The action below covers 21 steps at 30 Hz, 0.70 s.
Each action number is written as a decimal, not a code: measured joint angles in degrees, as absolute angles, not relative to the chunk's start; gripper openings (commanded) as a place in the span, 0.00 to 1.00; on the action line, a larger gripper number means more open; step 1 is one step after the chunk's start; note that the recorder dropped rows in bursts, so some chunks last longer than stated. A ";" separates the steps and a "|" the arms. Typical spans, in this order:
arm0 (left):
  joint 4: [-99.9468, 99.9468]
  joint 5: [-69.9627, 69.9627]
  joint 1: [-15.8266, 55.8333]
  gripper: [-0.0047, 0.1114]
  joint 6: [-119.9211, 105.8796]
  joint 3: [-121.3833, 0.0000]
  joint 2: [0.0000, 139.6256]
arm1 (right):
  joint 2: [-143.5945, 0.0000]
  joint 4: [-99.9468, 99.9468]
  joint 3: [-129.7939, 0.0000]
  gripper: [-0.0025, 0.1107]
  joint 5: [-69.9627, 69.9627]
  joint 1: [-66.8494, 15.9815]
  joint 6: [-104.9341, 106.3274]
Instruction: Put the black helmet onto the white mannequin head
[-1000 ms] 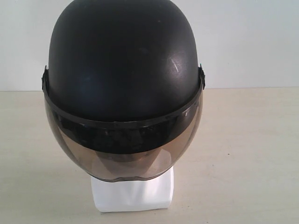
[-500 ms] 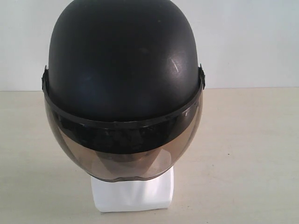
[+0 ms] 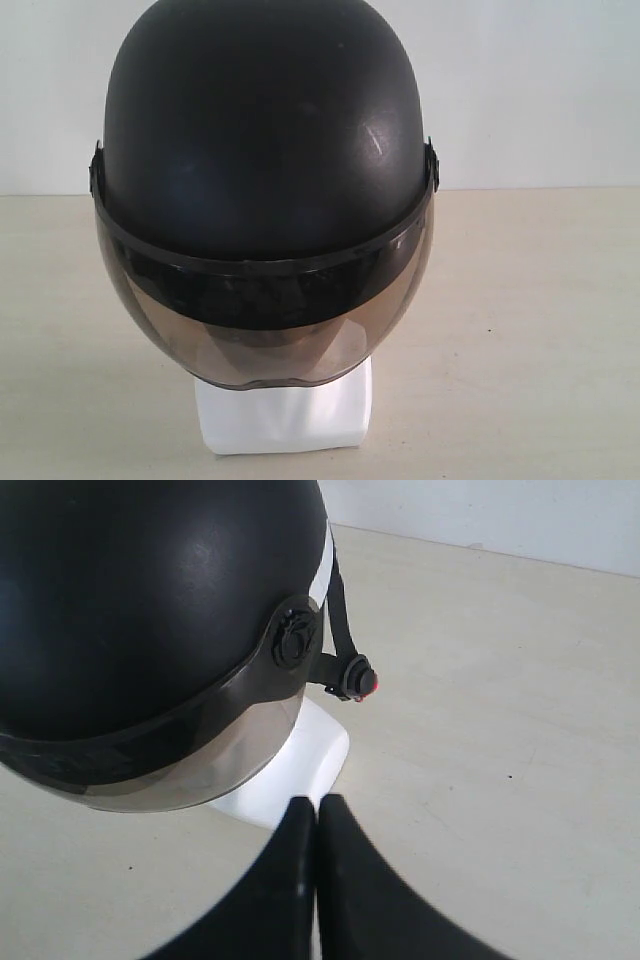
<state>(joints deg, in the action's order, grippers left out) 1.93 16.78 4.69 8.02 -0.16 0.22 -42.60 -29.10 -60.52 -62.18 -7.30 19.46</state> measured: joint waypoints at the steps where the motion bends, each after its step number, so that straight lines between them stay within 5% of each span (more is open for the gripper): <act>1: 1.93 16.78 4.69 0.08 8.02 -0.16 0.22 | -42.60 -29.10 -60.52 0.02 -62.18 -7.30 19.46; 21: 1.93 16.78 4.69 0.08 7.92 -0.16 0.22 | -41.52 -28.20 -60.52 0.02 -61.86 -7.30 19.46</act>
<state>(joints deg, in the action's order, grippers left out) 1.93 16.78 4.69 7.92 -0.16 0.22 -41.52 -28.20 -60.52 -61.86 -7.30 19.46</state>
